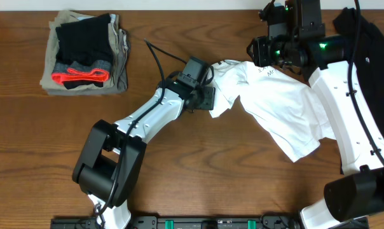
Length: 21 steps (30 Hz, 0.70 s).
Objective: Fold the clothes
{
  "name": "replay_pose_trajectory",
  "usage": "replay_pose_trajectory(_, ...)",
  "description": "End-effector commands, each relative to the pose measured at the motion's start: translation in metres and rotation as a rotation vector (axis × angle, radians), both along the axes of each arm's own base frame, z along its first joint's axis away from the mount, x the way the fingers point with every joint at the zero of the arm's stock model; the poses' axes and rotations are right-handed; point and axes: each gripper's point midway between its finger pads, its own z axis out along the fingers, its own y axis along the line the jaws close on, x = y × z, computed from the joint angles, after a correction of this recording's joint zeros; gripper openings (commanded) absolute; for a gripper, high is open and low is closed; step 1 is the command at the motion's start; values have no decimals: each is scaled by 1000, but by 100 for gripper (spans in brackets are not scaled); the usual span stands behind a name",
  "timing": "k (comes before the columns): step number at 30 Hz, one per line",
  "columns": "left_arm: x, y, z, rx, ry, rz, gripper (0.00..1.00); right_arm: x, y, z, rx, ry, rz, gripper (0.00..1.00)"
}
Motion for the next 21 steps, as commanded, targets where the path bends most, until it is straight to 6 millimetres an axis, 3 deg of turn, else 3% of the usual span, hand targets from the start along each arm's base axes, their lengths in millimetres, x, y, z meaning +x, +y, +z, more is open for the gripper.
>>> replay_pose_trajectory(1,-3,-7,2,-12,3,14,57,1,-5,-5,-5,10,-7,43)
replay_pose_trajectory(6,-8,-22,-3,-17,-2,-16,54,1,-5,-5,-5,11,-7,44)
replay_pose_trajectory(12,-7,-26,-8,-16,-7,-23,26,1,-5,-5,-8,13,-8,44)
replay_pose_trajectory(21,-1,-22,5,-30,-31,-8,25,1,-7,-6,-18,9,-8,44)
